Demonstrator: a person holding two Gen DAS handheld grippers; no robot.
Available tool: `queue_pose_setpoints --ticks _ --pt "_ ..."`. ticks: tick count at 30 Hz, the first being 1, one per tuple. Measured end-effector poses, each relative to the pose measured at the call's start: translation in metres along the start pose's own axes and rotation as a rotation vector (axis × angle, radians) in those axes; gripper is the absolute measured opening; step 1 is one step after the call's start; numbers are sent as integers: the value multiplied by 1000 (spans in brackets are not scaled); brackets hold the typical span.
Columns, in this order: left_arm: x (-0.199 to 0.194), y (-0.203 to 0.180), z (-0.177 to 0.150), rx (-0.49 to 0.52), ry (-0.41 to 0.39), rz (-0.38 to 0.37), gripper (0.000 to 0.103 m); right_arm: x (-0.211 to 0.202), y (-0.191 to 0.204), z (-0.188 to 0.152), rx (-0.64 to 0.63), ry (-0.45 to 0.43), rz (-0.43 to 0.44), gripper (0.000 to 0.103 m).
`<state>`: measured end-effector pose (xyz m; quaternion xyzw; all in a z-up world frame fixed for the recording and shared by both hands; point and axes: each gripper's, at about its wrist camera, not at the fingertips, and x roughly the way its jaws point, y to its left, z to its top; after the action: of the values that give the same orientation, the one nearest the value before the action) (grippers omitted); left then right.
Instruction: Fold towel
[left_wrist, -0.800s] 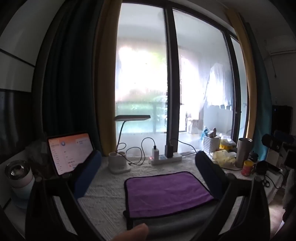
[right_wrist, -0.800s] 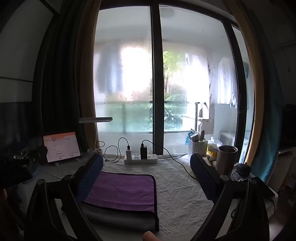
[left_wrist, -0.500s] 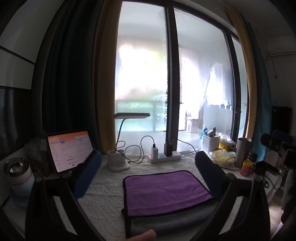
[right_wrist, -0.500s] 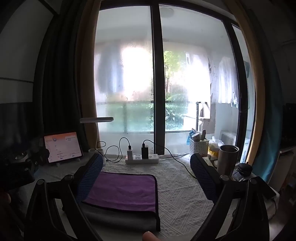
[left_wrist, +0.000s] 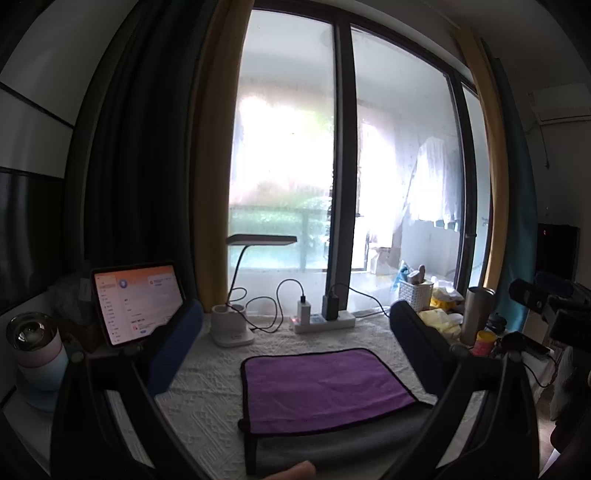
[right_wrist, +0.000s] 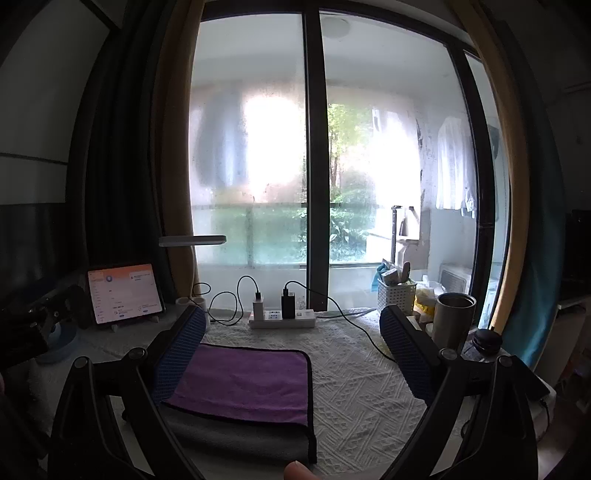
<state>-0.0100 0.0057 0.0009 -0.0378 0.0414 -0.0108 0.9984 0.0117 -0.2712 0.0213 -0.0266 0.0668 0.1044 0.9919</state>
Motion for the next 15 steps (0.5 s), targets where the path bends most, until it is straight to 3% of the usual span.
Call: queue_pose_setpoints --ticks 15 --pt "-1 -1 -4 -13 3 -3 102 1 -2 -2 -4 2 -3 97"
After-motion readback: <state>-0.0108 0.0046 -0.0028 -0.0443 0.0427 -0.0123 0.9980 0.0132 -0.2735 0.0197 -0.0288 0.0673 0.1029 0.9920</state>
